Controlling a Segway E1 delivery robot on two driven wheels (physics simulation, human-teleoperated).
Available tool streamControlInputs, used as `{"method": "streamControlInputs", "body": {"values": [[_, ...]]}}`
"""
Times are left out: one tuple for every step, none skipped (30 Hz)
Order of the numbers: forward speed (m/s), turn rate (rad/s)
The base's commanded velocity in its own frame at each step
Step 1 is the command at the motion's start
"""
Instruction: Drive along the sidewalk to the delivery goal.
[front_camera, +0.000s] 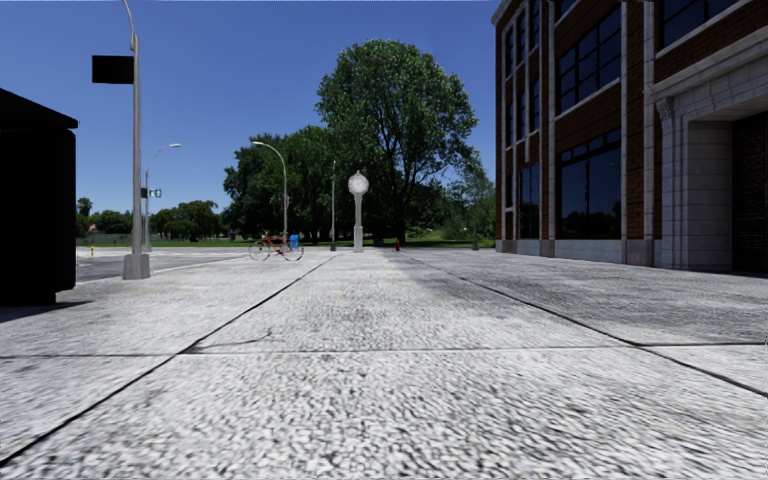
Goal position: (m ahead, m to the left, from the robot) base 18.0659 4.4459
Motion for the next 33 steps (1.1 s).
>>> {"method": "streamControlInputs", "body": {"values": [[2.00, 0.00], [2.00, 0.00], [2.00, 0.00], [2.00, 0.00], [2.00, 0.00], [2.00, 0.00], [2.00, 0.00], [2.00, 0.00], [2.00, 0.00], [2.00, 0.00], [2.00, 0.00], [2.00, 0.00], [2.00, 0.00], [2.00, 0.00], [2.00, 0.00], [2.00, 0.00], [2.00, 0.00], [2.00, 0.00], [2.00, 0.00], [2.00, 0.00], [2.00, 0.00], [2.00, 0.00], [2.00, 0.00], [2.00, 0.00], [2.00, 0.00], [2.00, 0.00], [2.00, 0.00], [2.00, 0.00], [2.00, 0.00], [2.00, 0.00], [2.00, 0.00], [2.00, 0.00], [2.00, 0.00]]}}
